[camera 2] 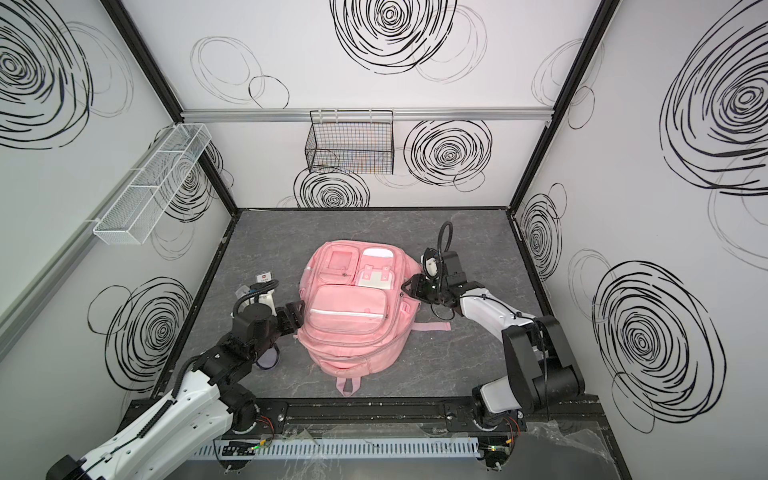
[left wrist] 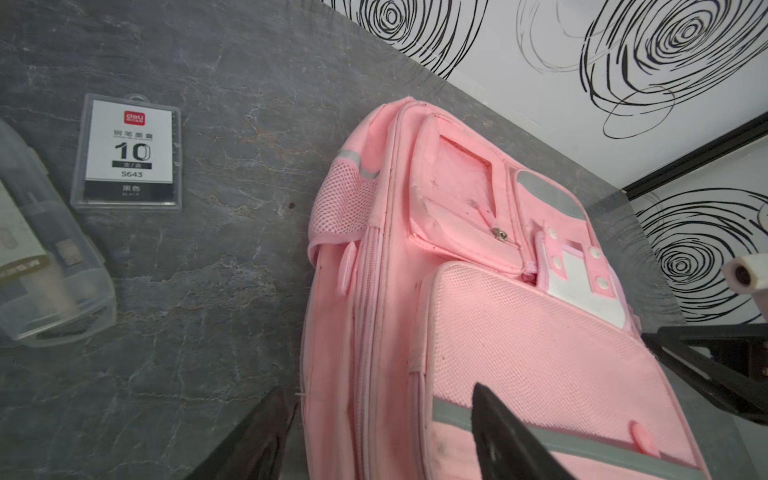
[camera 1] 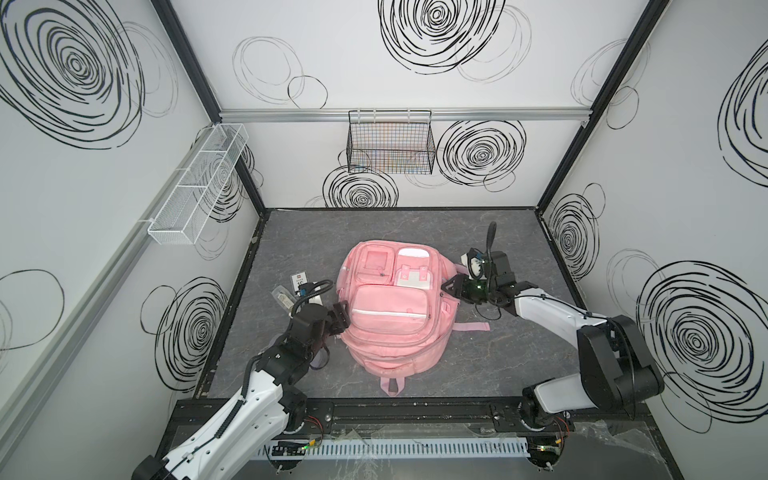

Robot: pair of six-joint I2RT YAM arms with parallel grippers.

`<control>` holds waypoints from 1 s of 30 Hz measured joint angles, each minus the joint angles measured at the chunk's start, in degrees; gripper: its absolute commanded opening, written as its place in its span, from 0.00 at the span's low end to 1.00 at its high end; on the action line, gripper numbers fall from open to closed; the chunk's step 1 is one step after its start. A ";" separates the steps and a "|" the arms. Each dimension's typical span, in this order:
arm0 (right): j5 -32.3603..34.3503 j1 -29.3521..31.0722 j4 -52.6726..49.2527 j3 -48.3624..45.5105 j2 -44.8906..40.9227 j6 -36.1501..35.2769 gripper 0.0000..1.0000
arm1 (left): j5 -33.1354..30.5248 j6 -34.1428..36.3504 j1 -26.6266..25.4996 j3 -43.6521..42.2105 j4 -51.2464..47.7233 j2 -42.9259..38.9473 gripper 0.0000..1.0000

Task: Pack the student bag

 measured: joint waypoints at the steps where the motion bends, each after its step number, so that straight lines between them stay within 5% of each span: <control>1: 0.11 0.26 0.28 -0.72 -0.33 1.27 0.42 | 0.00 -0.11 0.02 -0.28 -0.20 -0.55 0.73; 19: 1.05 1.73 9.84 -11.06 -7.76 19.58 0.52 | 2.47 -0.22 0.83 -2.91 1.57 -1.70 0.73; 30: 0.74 1.68 19.87 -12.79 -2.23 27.23 0.48 | 4.20 -1.53 0.83 -4.96 3.89 -1.70 0.73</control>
